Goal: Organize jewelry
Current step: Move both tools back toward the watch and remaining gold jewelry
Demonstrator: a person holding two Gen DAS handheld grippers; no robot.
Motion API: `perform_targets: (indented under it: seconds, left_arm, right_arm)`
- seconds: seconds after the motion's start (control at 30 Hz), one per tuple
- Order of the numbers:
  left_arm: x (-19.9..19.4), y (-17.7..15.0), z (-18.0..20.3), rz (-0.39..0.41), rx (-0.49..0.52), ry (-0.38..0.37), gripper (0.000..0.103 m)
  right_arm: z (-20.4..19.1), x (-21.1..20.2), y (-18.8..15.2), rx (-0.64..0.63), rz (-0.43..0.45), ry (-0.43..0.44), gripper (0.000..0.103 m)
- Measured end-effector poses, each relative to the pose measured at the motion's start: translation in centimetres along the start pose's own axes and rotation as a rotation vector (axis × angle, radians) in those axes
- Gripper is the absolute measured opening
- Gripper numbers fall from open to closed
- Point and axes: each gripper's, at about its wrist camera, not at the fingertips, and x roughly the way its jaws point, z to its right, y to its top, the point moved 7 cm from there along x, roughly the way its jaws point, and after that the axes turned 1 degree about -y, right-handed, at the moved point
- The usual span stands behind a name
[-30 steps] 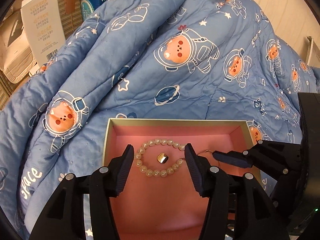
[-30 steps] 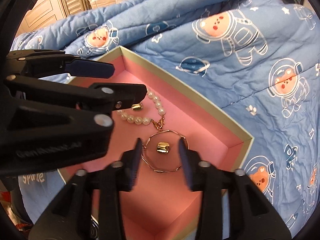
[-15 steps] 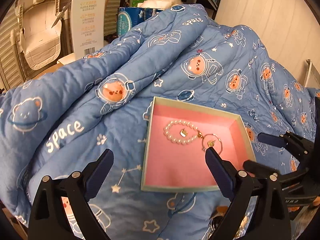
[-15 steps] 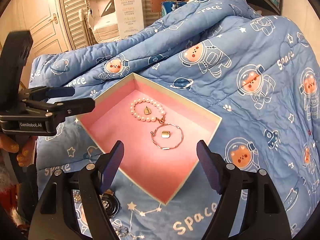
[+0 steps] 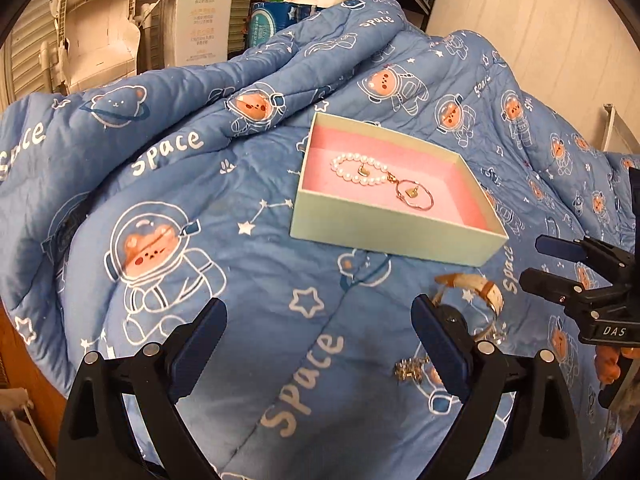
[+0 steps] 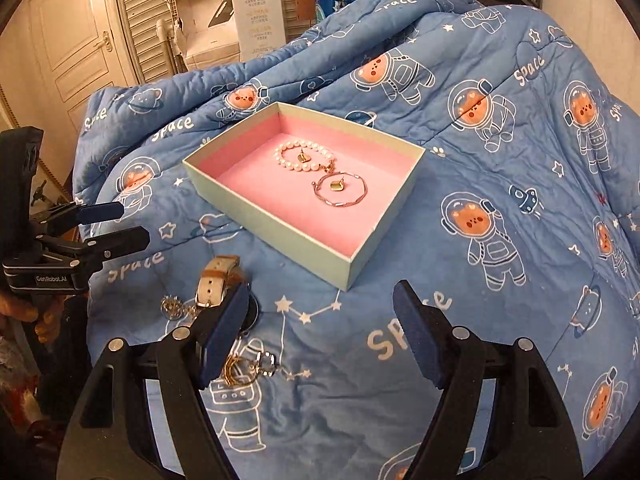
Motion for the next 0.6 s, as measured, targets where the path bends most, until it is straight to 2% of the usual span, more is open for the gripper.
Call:
perform_targets:
  seconds: [0.27,0.4,0.43,0.5,0.6]
  left_arm:
    - [-0.5,-4.0,1.1,-0.020,-0.001,-0.038,0.091]
    - [-1.1,-5.1,1.9,-0.007,0.017,-0.057,0.089]
    - [-1.2,-5.3,2.1,-0.003,0.024,-0.055,0.084]
    - [-1.4,-5.6,2.5,0.000,0.035,-0.053,0.075]
    - [-1.5,-5.9,3.2,-0.004,0.029,-0.088,0.063]
  right_arm:
    - [-0.6,-0.7,-3.8,0.042,-0.038,0.023,0.073]
    - [-1.6,-0.9,-5.3,0.040,-0.063,0.051,0.067]
    - [-1.9,-0.9,-5.7,0.036,-0.070,0.060,0.062]
    - [-2.5,-0.7,-6.3,0.031,-0.087,0.079,0.059]
    - [-3.4,-0.5,-7.1,0.038,-0.109,0.119,0.052]
